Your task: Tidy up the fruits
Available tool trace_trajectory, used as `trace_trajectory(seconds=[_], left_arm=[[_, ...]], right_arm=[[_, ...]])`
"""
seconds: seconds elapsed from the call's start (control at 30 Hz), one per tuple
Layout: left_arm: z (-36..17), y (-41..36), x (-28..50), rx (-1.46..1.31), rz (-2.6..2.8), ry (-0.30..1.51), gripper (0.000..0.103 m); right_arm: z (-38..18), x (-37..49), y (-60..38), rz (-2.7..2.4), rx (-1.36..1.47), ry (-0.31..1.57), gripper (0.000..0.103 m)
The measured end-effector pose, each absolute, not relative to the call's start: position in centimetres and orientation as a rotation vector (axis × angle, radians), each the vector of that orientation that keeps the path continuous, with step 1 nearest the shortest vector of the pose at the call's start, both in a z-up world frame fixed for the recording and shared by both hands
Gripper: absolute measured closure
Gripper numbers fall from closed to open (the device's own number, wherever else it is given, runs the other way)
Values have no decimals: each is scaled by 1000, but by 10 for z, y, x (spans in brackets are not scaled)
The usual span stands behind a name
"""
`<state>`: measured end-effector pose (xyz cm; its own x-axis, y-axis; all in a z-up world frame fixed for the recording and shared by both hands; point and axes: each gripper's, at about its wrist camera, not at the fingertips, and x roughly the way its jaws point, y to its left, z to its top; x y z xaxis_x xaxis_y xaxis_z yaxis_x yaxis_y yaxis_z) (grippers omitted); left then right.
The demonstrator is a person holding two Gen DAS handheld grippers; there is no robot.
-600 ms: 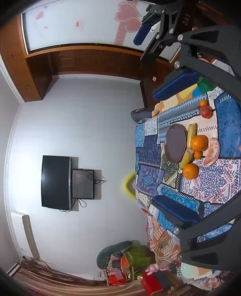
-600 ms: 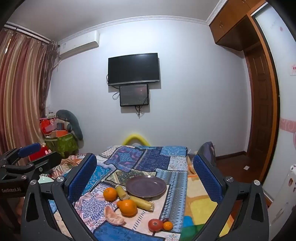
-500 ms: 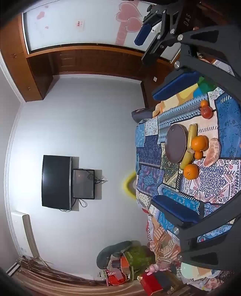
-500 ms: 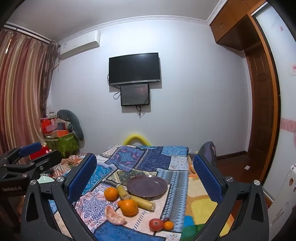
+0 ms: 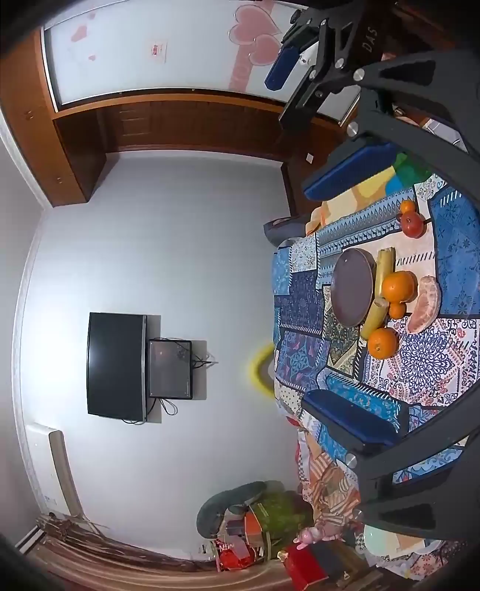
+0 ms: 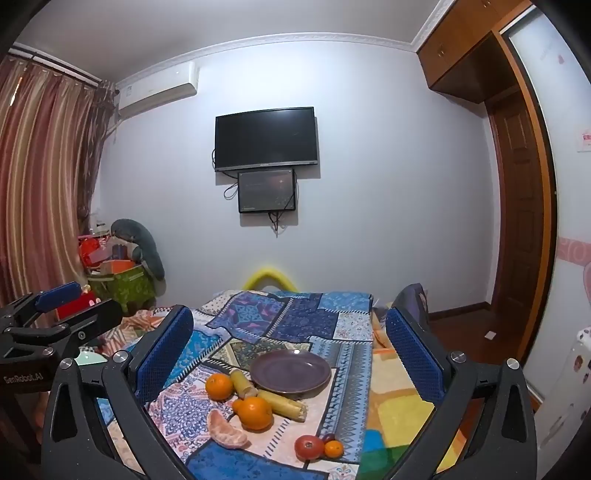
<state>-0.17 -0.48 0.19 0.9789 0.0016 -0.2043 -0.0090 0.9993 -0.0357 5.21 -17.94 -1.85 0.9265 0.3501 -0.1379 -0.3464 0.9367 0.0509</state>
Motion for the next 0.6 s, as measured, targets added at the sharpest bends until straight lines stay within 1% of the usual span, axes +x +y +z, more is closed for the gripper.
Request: trace_trajectory(seconds=[0.6], left_arm=[[4,-3,-4,-46,6,204,0]], right_arm=[[-16,48,-182,351,26,132,0]])
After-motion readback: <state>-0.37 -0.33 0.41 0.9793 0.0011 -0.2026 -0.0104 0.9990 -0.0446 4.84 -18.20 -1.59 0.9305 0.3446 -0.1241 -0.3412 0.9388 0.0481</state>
